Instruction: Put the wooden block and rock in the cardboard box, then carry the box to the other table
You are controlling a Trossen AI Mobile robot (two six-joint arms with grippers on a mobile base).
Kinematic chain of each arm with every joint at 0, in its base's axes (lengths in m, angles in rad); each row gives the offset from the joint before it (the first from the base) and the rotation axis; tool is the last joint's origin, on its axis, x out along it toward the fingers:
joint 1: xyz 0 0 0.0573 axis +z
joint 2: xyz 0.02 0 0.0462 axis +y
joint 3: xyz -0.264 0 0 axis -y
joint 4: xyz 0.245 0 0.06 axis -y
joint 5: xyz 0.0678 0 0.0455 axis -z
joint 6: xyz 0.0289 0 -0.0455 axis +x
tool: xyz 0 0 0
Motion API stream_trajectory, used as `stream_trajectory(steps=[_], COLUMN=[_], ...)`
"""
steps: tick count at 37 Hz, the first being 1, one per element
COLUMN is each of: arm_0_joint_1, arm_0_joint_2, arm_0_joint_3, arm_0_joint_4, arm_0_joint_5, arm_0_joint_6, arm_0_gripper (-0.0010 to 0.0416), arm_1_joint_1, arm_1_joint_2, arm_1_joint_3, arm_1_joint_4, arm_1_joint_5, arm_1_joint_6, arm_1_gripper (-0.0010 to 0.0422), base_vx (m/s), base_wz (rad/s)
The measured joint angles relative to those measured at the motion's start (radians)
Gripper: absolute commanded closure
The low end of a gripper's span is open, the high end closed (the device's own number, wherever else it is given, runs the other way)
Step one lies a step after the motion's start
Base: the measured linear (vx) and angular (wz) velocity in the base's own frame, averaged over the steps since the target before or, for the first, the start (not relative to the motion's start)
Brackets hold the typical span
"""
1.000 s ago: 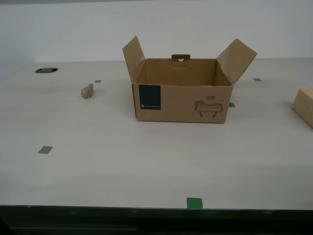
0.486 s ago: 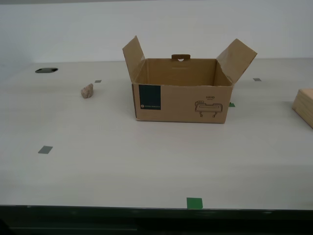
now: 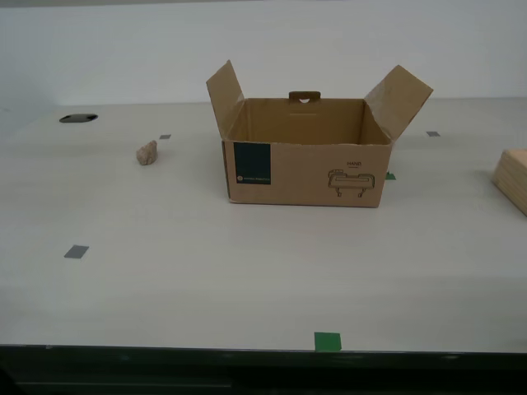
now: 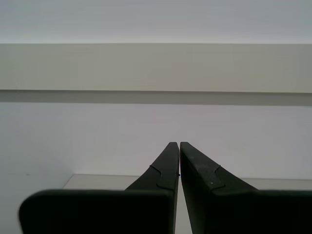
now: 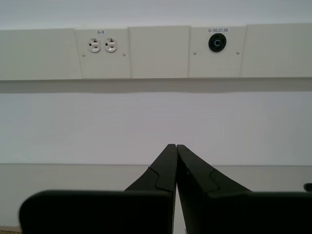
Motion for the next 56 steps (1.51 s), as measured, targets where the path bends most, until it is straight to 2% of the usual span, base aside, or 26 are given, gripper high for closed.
stream_trajectory(steps=[51, 56], arm_0_joint_1=[0.000, -0.001], arm_0_joint_2=[-0.005, -0.013], arm_0_joint_3=[0.000, 0.027], arm_0_joint_4=[-0.008, -0.080], arm_0_joint_5=[0.000, 0.000], arm_0_joint_6=[0.000, 0.000], arm_0_gripper=[0.0406, 0.0406], arm_1_joint_1=[0.000, 0.000], arm_1_joint_2=[0.000, 0.000], arm_1_joint_3=[0.000, 0.000], arm_1_joint_4=[0.000, -0.010], arm_1_joint_5=[0.000, 0.000], arm_1_joint_6=[-0.008, -0.008], arm_1_gripper=[0.0412, 0.0412], base_vx=[0.000, 0.000], base_wz=[0.000, 0.000])
